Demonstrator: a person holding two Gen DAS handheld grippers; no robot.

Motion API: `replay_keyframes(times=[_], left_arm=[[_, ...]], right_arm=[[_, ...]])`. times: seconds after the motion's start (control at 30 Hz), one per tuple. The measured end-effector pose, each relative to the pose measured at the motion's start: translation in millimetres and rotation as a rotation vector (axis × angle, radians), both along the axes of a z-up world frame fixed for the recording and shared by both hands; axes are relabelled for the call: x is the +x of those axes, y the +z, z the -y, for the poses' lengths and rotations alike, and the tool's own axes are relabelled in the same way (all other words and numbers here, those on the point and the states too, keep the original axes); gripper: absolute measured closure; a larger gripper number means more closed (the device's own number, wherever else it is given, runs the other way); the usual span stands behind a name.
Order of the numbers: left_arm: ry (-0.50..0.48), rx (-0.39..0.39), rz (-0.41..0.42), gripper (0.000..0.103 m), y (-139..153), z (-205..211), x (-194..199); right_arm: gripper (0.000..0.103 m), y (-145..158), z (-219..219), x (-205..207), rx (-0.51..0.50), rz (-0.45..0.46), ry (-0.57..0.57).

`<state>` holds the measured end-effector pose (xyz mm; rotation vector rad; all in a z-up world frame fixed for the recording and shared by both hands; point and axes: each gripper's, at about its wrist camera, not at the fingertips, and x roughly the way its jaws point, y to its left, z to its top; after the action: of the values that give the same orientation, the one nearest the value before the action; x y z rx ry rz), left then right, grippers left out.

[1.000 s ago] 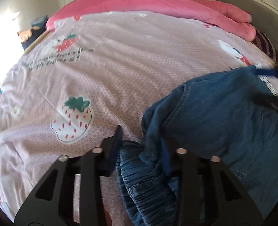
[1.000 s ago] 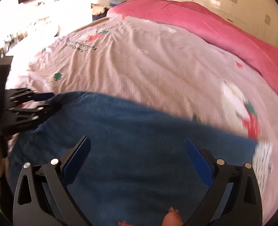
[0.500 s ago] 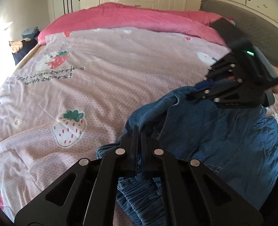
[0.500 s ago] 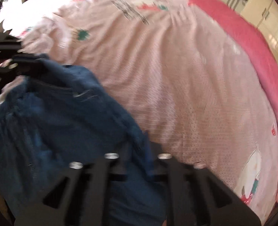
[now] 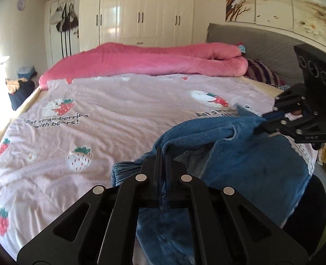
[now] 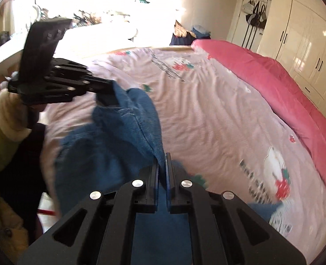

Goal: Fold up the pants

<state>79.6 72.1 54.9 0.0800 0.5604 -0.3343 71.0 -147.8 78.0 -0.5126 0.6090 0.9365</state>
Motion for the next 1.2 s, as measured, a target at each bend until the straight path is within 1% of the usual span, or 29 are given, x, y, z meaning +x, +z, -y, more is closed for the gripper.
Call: replay_keyframes(times=[0.07, 0.17, 0.27, 0.3, 0.37, 0.43, 0.47, 0.53, 0.67, 0.77, 0.9, 1.0, 1.07, 1.2], left_arm=[[-0.007, 0.005, 0.01, 0.103, -4, 2, -21], [-0.002, -0.006, -0.001, 0.103, -13, 2, -51], [-0.013, 0.032, -0.036, 0.103, -27, 7, -71], [-0.017, 0.05, -0.059, 0.103, -34, 9, -76], [-0.019, 0.059, -0.095, 0.103, -43, 11, -82], [-0.018, 0.074, -0.116, 0.103, -51, 14, -90], [-0.019, 0.08, -0.123, 0.103, -53, 15, -93], [-0.016, 0.085, -0.141, 0.103, -58, 15, -97], [0.0, 0.084, -0.168, 0.103, -65, 13, -101], [0.008, 0.078, -0.174, 0.102, -66, 11, -101], [0.029, 0.052, -0.174, 0.102, -64, 8, -100], [0.052, 0.037, -0.146, 0.102, -55, 5, -102], [0.055, 0.016, -0.146, 0.102, -54, 3, -102], [0.053, 0.035, -0.207, 0.101, -71, 4, -101]], right_arm=[[0.099, -3, 8, -30, 0.017, -0.009, 0.012], [0.099, -21, 8, -60, 0.026, -0.054, 0.013], [0.099, -43, 6, -80, 0.015, -0.091, 0.0], [0.099, -49, 7, -85, 0.02, -0.108, -0.003], [0.099, -62, 10, -92, 0.047, -0.154, -0.026], [0.098, -72, 10, -97, 0.059, -0.174, -0.051], [0.096, -76, 11, -99, 0.07, -0.187, -0.061], [0.095, -86, 12, -102, 0.087, -0.218, -0.083], [0.094, -101, 10, -106, 0.098, -0.232, -0.119], [0.094, -109, 11, -106, 0.112, -0.249, -0.155], [0.094, -112, 8, -105, 0.126, -0.254, -0.185], [0.094, -109, 6, -105, 0.152, -0.258, -0.196], [0.094, -110, 6, -107, 0.159, -0.263, -0.198], [0.093, -117, 7, -107, 0.151, -0.282, -0.206]])
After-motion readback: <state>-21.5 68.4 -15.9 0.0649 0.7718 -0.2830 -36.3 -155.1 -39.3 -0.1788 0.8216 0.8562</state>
